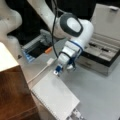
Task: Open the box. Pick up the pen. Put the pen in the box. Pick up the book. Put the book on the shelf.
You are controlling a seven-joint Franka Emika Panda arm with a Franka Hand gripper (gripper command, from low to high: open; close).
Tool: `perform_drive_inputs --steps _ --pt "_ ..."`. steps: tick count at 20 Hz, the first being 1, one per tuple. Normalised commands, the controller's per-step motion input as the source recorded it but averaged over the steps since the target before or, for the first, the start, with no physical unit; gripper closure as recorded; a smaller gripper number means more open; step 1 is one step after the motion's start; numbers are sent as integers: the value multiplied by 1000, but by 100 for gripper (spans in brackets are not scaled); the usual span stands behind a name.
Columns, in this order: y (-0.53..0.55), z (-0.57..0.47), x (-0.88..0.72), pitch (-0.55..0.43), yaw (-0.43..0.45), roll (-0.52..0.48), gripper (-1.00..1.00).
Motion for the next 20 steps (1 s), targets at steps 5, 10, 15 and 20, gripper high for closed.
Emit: perform_drive_inputs --steps 5,10,15,20 --pt "126 -168 304 -101 -164 -173 100" --pt "119 -127 294 -110 -155 -173 100" --pt "77 -106 253 -111 -132 -176 100" --pt "52 -141 217 -99 -109 -161 100"
